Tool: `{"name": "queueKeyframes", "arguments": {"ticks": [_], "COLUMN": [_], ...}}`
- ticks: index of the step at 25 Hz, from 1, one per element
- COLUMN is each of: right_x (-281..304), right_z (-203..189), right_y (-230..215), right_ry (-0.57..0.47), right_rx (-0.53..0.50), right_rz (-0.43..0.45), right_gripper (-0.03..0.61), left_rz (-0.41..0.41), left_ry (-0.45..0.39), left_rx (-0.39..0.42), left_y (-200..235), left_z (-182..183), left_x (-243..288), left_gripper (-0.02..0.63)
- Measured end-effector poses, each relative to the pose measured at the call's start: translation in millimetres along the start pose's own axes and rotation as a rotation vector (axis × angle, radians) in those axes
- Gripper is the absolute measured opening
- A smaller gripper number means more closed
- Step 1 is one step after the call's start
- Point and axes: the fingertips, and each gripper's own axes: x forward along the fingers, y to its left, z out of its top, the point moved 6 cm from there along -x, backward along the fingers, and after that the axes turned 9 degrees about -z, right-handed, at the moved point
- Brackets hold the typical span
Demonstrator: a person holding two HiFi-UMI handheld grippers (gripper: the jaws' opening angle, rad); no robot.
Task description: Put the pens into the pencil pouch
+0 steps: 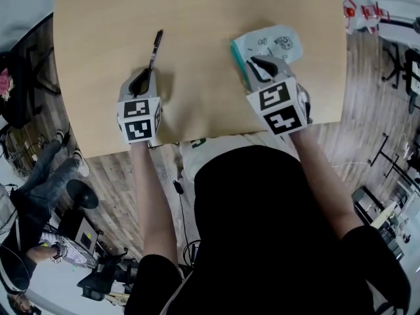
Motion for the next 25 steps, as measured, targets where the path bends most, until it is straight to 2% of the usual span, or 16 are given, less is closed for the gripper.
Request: {"name": "queueKeyframes", "arguments": {"ticks": [12,16,19,25], "right_x": [15,22,26,33], "right_z": [-21,-28,-32,-39], "right_y": [12,20,23,24], "right_ry": [0.062,0.082,0.088,0.115], "right_rx": [0.009,-0.012,-0.042,-0.085], "right_rz": [0.023,0.022,0.002,-0.06], "right_gripper": [0.052,0.111,0.137,0.137], "left_rz": [-0.002,-0.001,-0.005,-0.017], "left_ry": [-0.006,-0.012,-0.02,-0.026], "left_rx": [0.004,0.01,0.015,0.018], "left_y": [-12,-19,-24,-33], "left_z": [-4,-6,-3,-2], "left_x": [-4,-7,-8,-10], "left_gripper": [0.037,0.037,0.037,0.037]}}
